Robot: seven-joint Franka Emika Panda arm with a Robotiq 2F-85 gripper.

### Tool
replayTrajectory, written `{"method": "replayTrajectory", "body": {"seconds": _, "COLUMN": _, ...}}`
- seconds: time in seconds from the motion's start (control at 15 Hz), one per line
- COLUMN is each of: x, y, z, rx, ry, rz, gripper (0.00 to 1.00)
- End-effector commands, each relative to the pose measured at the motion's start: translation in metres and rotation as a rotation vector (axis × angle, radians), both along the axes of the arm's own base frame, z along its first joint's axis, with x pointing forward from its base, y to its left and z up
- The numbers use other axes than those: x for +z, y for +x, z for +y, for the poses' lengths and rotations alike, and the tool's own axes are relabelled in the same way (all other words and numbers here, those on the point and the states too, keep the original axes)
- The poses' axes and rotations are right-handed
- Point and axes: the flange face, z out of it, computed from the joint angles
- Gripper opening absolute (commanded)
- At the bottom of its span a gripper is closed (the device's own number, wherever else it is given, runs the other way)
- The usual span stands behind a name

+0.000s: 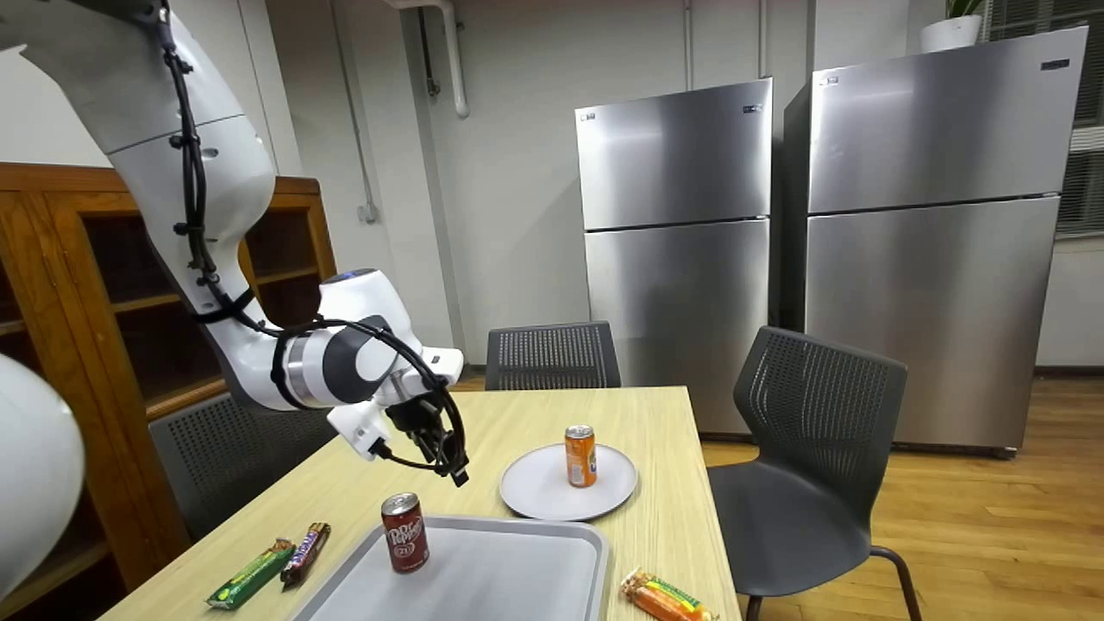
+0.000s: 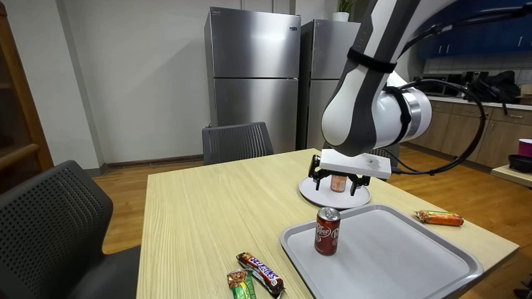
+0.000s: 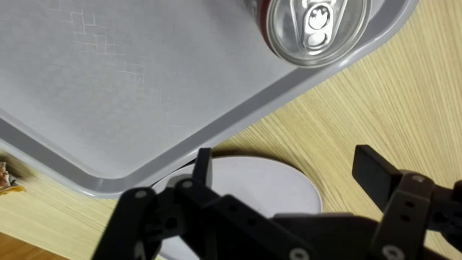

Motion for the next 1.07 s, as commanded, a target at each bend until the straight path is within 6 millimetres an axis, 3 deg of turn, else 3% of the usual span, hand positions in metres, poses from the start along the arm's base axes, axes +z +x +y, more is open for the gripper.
{"method": "replayTrajectory", "body": {"seconds": 0.0, "x": 0.005, "y": 0.017, "z": -0.004, "rx": -0.063, "ry": 0.027, "rz": 0.011, "gripper": 1.0}}
{"method": "replayTrajectory", "body": {"seconds": 0.8, "x": -0.001, "y": 0.018, "z": -0.009, "rx": -0.05, "ry": 0.015, "rz": 0.011, "gripper": 1.0}}
{"method": "replayTrajectory", "body": {"seconds": 1.0, "x": 0.002, "y": 0.027, "z": -0.016, "rx": -0.052, "ry": 0.003, "rz": 0.001, "gripper": 1.0}}
